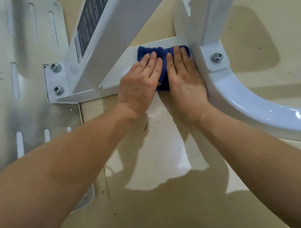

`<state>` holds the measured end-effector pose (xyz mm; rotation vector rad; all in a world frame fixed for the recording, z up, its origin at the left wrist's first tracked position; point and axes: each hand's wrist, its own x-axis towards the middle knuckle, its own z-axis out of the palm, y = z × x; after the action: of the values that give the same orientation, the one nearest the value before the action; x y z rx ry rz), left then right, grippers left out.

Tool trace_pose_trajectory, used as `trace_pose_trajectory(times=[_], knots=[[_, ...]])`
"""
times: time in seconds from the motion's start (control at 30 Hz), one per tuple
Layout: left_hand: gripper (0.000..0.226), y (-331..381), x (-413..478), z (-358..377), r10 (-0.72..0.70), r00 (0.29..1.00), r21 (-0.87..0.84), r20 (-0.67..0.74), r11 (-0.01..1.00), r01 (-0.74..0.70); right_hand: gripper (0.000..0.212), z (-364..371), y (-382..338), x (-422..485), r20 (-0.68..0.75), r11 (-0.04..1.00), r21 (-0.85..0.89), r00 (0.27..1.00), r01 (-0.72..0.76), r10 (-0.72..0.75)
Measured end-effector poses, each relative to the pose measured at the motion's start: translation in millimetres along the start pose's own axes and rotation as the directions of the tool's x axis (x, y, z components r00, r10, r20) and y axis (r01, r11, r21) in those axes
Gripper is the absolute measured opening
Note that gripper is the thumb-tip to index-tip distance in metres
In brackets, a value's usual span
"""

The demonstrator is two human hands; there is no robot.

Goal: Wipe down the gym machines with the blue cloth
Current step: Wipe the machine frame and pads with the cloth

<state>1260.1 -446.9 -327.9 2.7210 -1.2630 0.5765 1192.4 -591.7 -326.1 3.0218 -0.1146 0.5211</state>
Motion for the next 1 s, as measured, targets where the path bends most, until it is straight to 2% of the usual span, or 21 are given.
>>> trace_pose_trajectory(times=[0.13,0.27,0.33,0.43,0.47,0.57,0.67,0.73,0.8,0.87,1.0], knots=[[0.044,-15,-20,-14,0.054,0.999,-0.017,-0.009,0.998,-0.054,0.052,2,-7,-2,0.037,0.994,0.112,0.999,0.016,-0.020],[0.044,-38,-51,-30,0.013,1.000,0.006,0.012,1.000,-0.013,0.061,-7,-43,5,0.138,0.973,0.221,0.985,0.069,-0.101],[0.045,-39,-54,-32,-0.015,0.997,0.012,0.070,1.000,0.014,0.064,-9,-52,3,0.145,0.967,0.255,0.989,0.001,-0.039],[0.051,-31,-45,-33,-0.067,0.987,-0.026,0.144,0.997,0.071,0.059,-4,-59,-14,0.088,0.943,0.274,0.981,-0.190,0.172],[0.051,-27,-40,-33,-0.060,0.985,-0.047,0.165,0.997,0.069,0.063,-3,-64,-19,0.091,0.916,0.299,0.964,-0.266,0.250],[0.049,-21,-15,-31,0.000,0.973,-0.101,0.230,0.995,0.023,0.072,-9,-81,-29,0.147,0.758,0.469,0.887,-0.453,0.438],[0.043,-11,17,-32,0.160,0.960,-0.141,0.230,0.981,-0.130,0.069,-16,-82,-37,0.317,0.435,0.656,0.749,-0.616,0.582],[0.033,-3,33,-34,0.201,0.961,-0.183,0.189,0.969,-0.166,0.067,-18,-80,-37,0.359,0.295,0.728,0.711,-0.619,0.604],[0.029,1,46,-37,0.159,0.974,-0.283,0.164,0.953,-0.108,0.065,-19,-76,-30,0.377,0.235,0.757,0.701,-0.610,0.605],[0.035,0,50,-36,0.120,0.965,-0.365,0.233,0.931,-0.028,0.064,-19,-73,-23,0.407,0.212,0.744,0.682,-0.633,0.609],[0.044,-13,18,-42,0.134,0.956,-0.399,0.262,0.917,-0.019,0.070,-19,-84,-23,0.448,0.208,0.742,0.702,-0.637,0.554]])
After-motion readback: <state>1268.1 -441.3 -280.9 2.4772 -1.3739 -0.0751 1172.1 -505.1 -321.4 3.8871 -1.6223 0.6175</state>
